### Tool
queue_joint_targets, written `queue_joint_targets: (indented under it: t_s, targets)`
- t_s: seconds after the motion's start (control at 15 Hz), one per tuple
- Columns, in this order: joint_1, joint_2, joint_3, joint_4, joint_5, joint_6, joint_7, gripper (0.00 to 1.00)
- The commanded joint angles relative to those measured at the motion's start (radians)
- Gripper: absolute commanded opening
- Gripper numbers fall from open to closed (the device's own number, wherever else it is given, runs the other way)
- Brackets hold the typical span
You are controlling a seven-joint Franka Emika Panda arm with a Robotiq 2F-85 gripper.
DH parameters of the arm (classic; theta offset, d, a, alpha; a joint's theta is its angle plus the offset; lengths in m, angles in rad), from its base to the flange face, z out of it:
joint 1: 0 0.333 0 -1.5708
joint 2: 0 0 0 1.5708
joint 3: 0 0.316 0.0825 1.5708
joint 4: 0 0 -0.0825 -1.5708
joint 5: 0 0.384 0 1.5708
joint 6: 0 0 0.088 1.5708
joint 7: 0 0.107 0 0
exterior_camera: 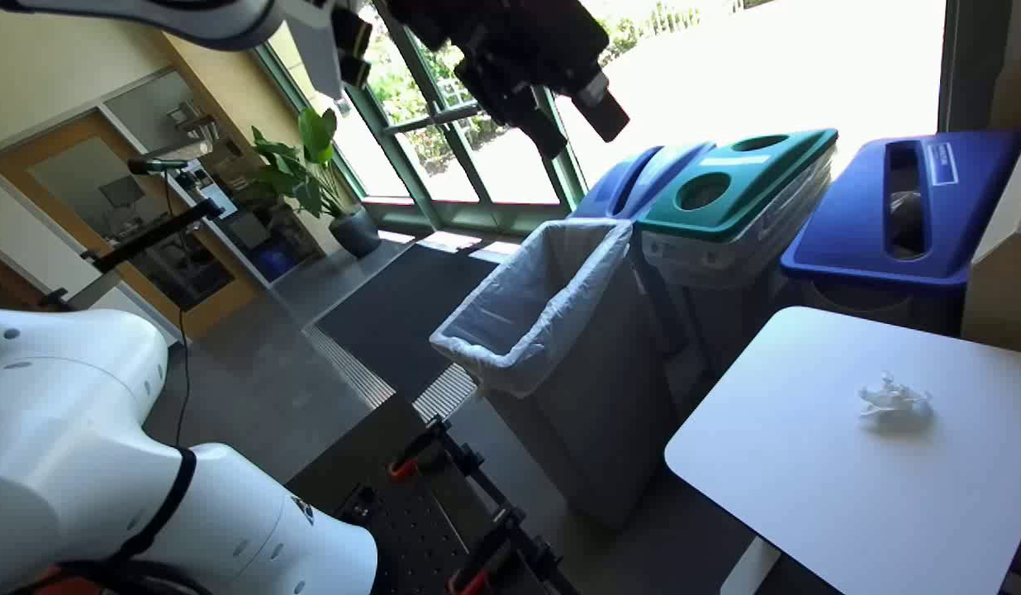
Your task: Pick the paper from the table and place it in the open grey waste bin
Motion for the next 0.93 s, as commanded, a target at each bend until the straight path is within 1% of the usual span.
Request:
queue_joint_targets:
  t_s: [0.0,0.4,0.67,0.8,0.87]
  targets:
    - [0.000,0.000,0.001,0.002,0.001,-0.003,-0.001,1.00]
    - [0.001,0.014,0.002,0.006,0.001,0.007,0.004,1.00]
    - [0.002,0.109,-0.005,0.020,-0.001,0.061,0.007,1.00]
    - [-0.002,0.173,-0.018,0.019,0.008,0.131,0.013,1.00]
    - [0.005,0.219,-0.032,0.026,0.024,0.158,-0.011,1.00]
